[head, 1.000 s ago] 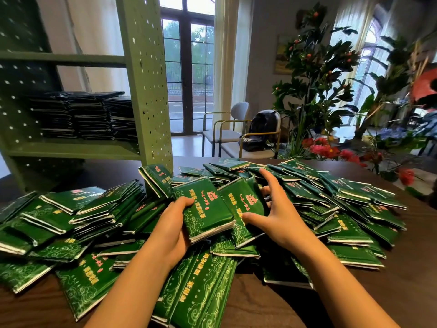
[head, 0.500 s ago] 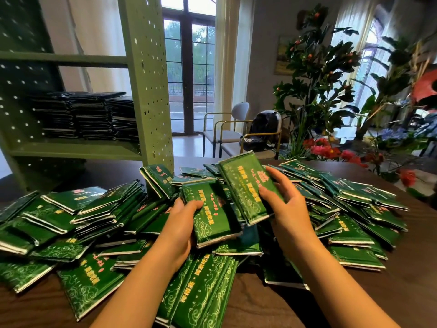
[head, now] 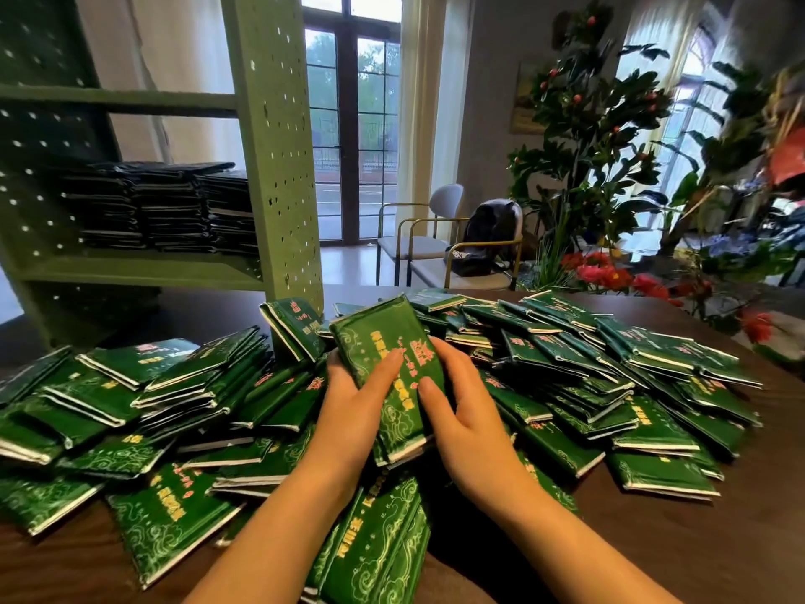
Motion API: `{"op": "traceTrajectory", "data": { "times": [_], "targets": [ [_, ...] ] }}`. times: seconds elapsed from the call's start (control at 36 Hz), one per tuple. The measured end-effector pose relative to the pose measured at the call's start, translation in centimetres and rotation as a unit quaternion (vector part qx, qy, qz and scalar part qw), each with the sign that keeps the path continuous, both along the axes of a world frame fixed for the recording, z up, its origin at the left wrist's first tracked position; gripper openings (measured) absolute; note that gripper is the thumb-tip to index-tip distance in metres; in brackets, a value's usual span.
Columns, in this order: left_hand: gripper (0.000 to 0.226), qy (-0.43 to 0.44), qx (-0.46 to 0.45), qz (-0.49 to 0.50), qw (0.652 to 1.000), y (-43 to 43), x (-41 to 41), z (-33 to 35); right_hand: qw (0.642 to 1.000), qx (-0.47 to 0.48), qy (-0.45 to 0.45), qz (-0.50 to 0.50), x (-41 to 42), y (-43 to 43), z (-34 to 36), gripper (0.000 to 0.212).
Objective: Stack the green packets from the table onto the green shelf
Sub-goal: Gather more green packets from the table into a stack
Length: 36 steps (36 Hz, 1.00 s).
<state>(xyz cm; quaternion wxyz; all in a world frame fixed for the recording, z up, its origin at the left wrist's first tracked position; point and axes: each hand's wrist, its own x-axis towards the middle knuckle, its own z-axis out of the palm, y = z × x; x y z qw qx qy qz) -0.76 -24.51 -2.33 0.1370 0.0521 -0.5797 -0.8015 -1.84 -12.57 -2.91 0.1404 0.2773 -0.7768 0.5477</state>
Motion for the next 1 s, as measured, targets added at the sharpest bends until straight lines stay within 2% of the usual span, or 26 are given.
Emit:
{"op": "traceTrajectory", "data": {
  "times": [0.08, 0.17, 0.33, 0.39, 0.44, 0.53, 0.64, 0.69, 0.81, 0.89, 1.0],
  "targets": [
    [0.039, -0.005, 0.034, 0.007, 0.999, -0.4, 0.0, 0.1, 0.996, 0.069, -0.022, 0.053, 0.1, 0.1, 0.0, 0.05],
    [0.041, -0.026, 0.067, 0.002, 0.997, -0.8, -0.1, 0.3, 0.991, 0.117, -0.023, 0.06, -0.1, 0.5, 0.3, 0.051],
    [0.042, -0.068, 0.127, 0.001, 0.99, -1.9, -0.2, 0.7, 0.993, 0.079, 0.054, -0.075, -1.8, 2.9, 1.5, 0.042],
    [0.047, -0.077, 0.141, -0.001, 0.987, -2.6, -0.2, 0.8, 0.981, 0.131, 0.059, -0.132, -2.7, 4.1, 1.5, 0.033],
    [0.05, -0.082, 0.152, 0.007, 0.985, -3.1, -0.1, 1.0, 0.952, 0.239, 0.046, -0.186, -3.2, 5.0, 1.5, 0.031],
    [0.048, -0.08, 0.15, 0.012, 0.985, -3.3, 0.1, 1.1, 0.903, 0.368, 0.005, -0.221, -2.8, 5.2, 1.9, 0.046],
    [0.023, -0.07, 0.135, -0.018, 0.988, -3.0, 0.4, 1.2, 0.884, 0.428, -0.022, -0.188, -2.2, 4.7, 1.9, 0.07],
    [0.024, -0.066, 0.137, -0.032, 0.988, -3.0, 0.3, 1.3, 0.879, 0.446, -0.022, -0.165, -2.1, 4.5, 1.8, 0.079],
    [0.026, -0.075, 0.133, -0.053, 0.987, -3.0, 0.3, 1.2, 0.917, 0.382, -0.049, -0.105, -2.3, 4.6, 1.8, 0.083],
    [0.025, -0.08, 0.125, -0.066, 0.987, -2.8, 0.2, 1.1, 0.961, 0.263, -0.053, -0.07, -2.5, 4.7, 1.7, 0.076],
    [0.025, -0.084, 0.115, -0.074, 0.987, -2.7, 0.2, 1.1, 0.986, 0.139, -0.025, -0.082, -2.6, 4.8, 2.0, 0.063]
  ]
}}
